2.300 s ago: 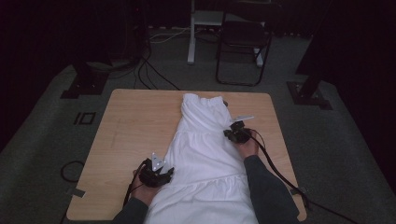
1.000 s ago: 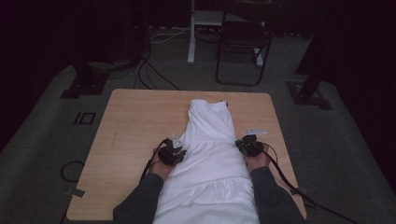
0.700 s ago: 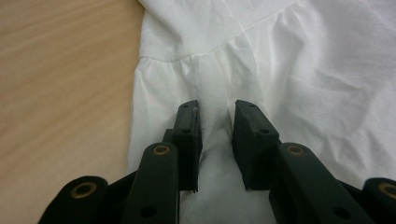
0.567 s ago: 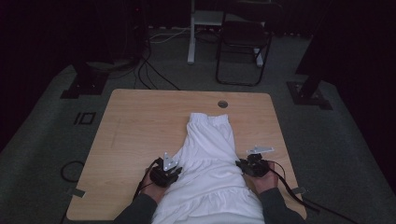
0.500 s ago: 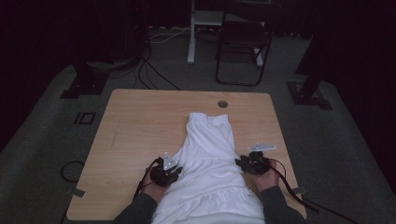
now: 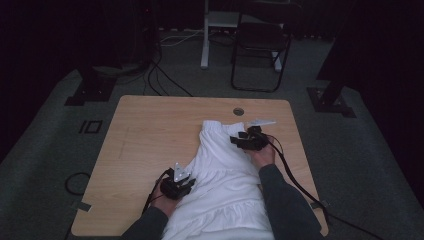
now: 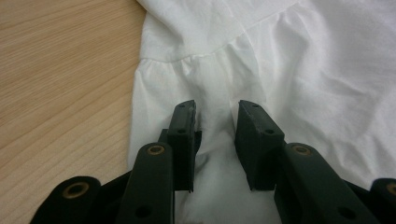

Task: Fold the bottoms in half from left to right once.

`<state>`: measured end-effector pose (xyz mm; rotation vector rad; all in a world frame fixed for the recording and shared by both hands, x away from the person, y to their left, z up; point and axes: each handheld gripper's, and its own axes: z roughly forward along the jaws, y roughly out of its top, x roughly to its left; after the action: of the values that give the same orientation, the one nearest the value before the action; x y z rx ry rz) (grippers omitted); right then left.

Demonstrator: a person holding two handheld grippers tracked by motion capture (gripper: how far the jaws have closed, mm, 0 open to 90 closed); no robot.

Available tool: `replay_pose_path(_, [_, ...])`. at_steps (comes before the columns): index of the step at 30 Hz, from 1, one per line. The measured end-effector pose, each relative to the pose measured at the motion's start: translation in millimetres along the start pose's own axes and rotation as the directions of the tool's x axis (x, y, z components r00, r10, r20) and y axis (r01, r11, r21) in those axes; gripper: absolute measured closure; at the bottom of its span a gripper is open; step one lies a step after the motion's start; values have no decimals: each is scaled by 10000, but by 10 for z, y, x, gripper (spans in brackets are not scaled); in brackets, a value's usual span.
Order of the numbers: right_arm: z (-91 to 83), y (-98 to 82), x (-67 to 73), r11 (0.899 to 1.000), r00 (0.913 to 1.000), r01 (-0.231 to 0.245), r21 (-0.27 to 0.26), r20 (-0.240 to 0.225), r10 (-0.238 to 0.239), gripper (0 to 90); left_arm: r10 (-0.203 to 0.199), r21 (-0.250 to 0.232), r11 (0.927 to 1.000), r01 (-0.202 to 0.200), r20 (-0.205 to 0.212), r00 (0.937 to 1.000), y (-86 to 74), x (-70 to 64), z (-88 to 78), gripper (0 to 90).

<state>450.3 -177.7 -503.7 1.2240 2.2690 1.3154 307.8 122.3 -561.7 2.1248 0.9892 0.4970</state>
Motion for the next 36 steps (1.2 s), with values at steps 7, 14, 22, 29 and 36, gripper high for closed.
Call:
replay_pose_path(7, [386, 121, 99, 9971, 9950, 656, 374, -781, -625, 563, -61, -105, 9999, 61, 5, 10000, -14, 2, 0, 680])
replay_pose_path(14, [-35, 156, 8, 9952, 9929, 808, -559, 914, -755, 892, -99, -115, 9999, 99, -2, 10000, -21, -1, -3, 680])
replay_pose_path(22, [-152, -250, -360, 9999, 9664, 52, 109, 2571, -79, 885, -86, -98, 9999, 87, 85, 9999, -10, -39, 6, 676])
replay_pose_path(29, [182, -349, -422, 9976, 9769, -264, 641, 2131, 122, 755, -19, -32, 10000, 20, 203, 9998, -22, -66, -16, 674])
replay_pose_path(36, [164, -316, -420, 9973, 9792, -379, 622, 2013, 246, 546, -99, 386, 9992, 94, 150, 9998, 110, -6, -87, 519])
